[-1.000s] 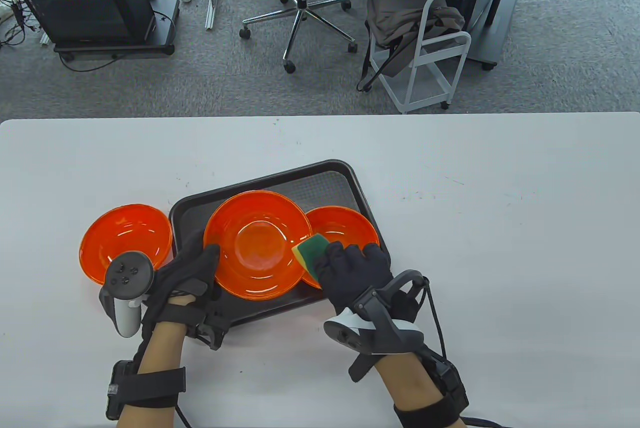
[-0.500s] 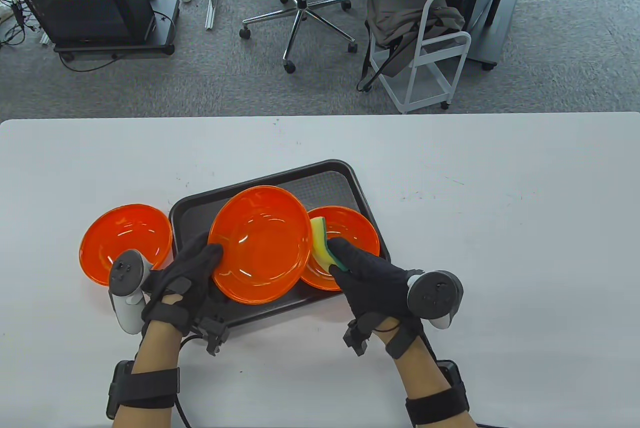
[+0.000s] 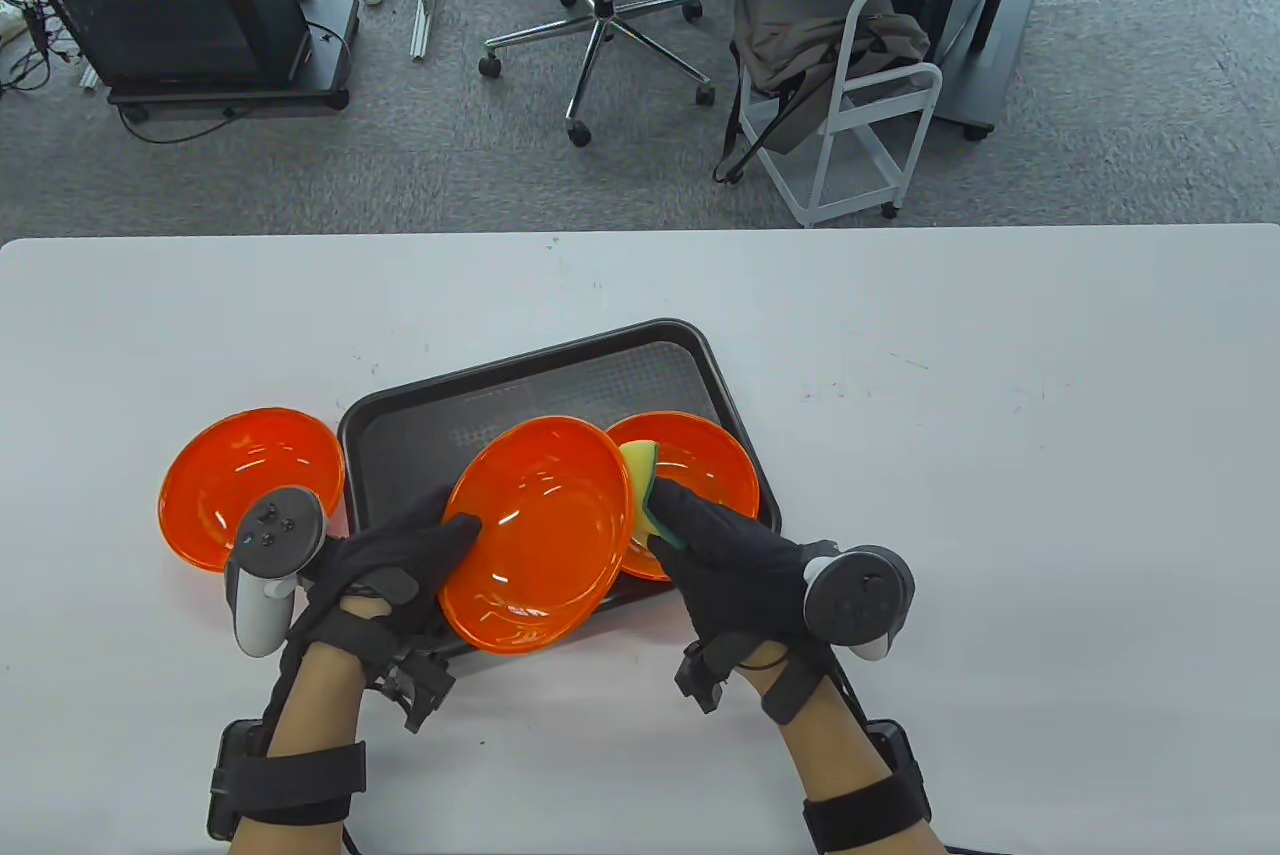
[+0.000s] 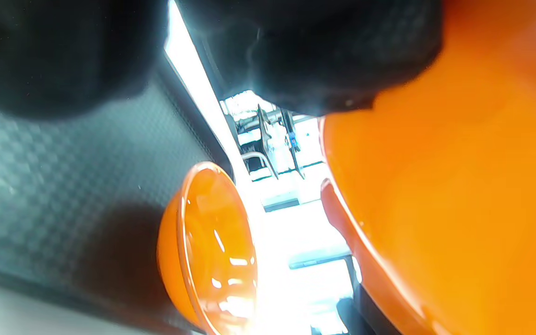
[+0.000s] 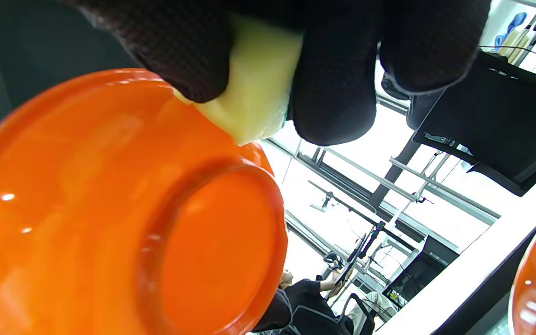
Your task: Wipe bowl with sponge
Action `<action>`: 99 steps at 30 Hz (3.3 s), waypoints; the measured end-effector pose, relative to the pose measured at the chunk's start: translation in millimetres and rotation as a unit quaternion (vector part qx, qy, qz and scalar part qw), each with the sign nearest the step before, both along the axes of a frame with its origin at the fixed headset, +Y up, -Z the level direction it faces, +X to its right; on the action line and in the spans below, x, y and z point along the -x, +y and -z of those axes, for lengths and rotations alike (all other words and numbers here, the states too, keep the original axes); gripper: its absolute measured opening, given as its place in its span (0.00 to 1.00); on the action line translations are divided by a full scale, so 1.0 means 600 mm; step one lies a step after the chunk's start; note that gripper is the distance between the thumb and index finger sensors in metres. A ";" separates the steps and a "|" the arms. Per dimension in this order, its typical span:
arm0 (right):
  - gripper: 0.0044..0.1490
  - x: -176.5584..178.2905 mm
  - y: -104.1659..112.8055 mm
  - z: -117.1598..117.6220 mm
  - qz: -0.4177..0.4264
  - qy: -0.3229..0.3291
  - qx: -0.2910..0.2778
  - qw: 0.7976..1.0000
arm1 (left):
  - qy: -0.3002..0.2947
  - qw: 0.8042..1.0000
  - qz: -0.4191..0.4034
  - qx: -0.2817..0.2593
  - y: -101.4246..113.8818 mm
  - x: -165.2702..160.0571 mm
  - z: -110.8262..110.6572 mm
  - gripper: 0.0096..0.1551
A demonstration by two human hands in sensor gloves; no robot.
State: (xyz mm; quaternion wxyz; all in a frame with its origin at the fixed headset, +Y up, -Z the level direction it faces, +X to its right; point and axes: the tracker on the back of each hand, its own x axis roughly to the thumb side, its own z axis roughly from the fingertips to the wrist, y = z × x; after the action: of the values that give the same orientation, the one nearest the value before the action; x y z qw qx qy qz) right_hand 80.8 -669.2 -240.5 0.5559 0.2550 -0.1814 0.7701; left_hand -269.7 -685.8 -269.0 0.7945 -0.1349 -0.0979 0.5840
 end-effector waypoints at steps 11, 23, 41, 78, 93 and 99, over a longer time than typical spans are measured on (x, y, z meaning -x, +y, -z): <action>0.29 0.022 -0.029 0.017 0.073 0.081 0.090 0.990 | -0.081 0.996 -0.014 -0.014 0.006 -0.045 -0.006 0.35; 0.30 0.070 -0.045 0.012 0.093 0.179 0.158 0.967 | -0.050 0.995 -0.010 -0.084 0.018 -0.071 -0.017 0.37; 0.33 0.109 -0.049 -0.002 0.111 0.268 0.207 0.934 | 0.159 0.973 0.007 -0.166 0.030 -0.014 -0.020 0.32; 0.29 0.011 -0.019 0.002 0.156 0.071 0.073 0.982 | 0.038 0.990 0.060 -0.124 0.036 -0.033 -0.022 0.32; 0.30 0.034 -0.042 0.011 0.178 0.127 0.142 0.965 | 0.005 0.988 0.022 -0.150 0.036 -0.068 -0.031 0.30; 0.30 0.045 -0.048 0.012 0.169 0.158 0.168 0.958 | 0.005 0.989 -0.006 -0.145 0.032 -0.074 -0.032 0.30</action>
State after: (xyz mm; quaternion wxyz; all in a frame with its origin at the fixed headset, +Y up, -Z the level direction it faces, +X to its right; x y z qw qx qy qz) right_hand 53.9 -698.0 -247.4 0.7342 0.2423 0.0002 0.6342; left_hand -225.1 -666.8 -249.8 0.8029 -0.0144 -0.1783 0.5687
